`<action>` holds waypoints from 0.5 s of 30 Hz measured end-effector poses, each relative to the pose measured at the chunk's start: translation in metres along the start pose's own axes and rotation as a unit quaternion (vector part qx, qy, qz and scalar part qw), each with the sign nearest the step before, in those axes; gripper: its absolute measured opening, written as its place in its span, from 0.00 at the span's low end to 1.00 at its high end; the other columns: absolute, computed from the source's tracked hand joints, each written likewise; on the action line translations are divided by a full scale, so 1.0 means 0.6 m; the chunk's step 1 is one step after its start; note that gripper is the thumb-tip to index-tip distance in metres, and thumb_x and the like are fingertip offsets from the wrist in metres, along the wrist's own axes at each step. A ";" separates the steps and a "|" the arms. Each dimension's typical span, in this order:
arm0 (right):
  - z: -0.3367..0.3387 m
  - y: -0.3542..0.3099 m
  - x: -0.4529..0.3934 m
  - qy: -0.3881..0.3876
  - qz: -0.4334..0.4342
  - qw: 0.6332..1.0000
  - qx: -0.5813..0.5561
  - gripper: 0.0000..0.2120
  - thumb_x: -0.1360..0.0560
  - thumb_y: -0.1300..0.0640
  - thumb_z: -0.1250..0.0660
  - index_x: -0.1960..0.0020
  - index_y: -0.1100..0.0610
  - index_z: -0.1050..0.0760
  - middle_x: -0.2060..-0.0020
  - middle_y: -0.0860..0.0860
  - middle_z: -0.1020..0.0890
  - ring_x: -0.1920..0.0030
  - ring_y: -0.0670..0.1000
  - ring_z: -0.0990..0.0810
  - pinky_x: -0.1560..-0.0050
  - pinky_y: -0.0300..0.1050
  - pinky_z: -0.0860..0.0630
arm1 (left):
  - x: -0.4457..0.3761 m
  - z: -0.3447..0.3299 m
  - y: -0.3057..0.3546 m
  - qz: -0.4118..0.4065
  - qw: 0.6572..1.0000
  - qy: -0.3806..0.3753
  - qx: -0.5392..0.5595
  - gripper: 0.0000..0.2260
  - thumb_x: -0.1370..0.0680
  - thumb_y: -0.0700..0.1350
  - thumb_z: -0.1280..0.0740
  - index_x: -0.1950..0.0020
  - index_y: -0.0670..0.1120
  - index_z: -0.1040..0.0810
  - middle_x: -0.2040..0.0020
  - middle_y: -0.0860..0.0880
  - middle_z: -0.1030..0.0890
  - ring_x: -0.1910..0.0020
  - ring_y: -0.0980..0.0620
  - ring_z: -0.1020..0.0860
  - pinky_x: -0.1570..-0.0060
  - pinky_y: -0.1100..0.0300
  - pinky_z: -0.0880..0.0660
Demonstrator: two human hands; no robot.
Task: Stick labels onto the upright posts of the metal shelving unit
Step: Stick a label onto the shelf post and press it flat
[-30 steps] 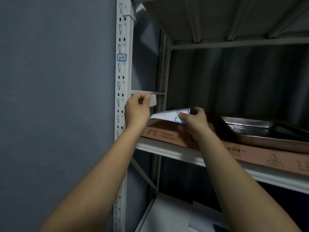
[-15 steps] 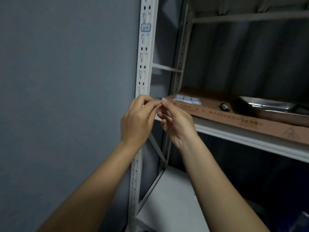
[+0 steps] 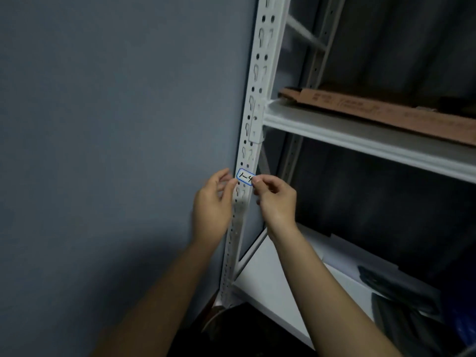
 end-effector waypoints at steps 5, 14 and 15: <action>-0.010 0.099 -0.026 0.003 -0.017 1.000 0.009 0.03 0.24 0.62 0.32 0.55 0.57 0.20 0.63 0.48 0.18 0.63 0.42 0.23 0.54 0.44 0.25 | -0.015 -0.040 -0.082 0.119 0.989 0.001 0.091 0.05 0.22 0.40 0.34 0.48 0.46 0.22 0.57 0.51 0.18 0.59 0.62 0.19 0.58 0.64 0.21; -0.029 0.182 -0.093 0.007 0.036 0.999 0.040 0.03 0.25 0.60 0.31 0.54 0.53 0.19 0.56 0.53 0.17 0.57 0.47 0.20 0.52 0.40 0.24 | -0.058 -0.094 -0.155 0.158 0.982 0.019 0.100 0.08 0.24 0.39 0.32 0.59 0.51 0.24 0.63 0.53 0.19 0.66 0.62 0.20 0.65 0.64 0.22; -0.030 0.188 -0.096 0.009 0.041 0.998 0.040 0.03 0.25 0.60 0.30 0.54 0.53 0.19 0.55 0.54 0.17 0.55 0.48 0.20 0.51 0.39 0.24 | -0.062 -0.097 -0.160 0.162 0.982 0.023 0.095 0.08 0.24 0.39 0.32 0.59 0.51 0.23 0.63 0.53 0.19 0.66 0.62 0.20 0.65 0.63 0.22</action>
Point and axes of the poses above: each hand's wrist, its own x-axis away from the middle knuckle, its own z-axis out of the back of the hand, y = z × x, the point moved 1 cm from there along -x, towards the middle knuckle
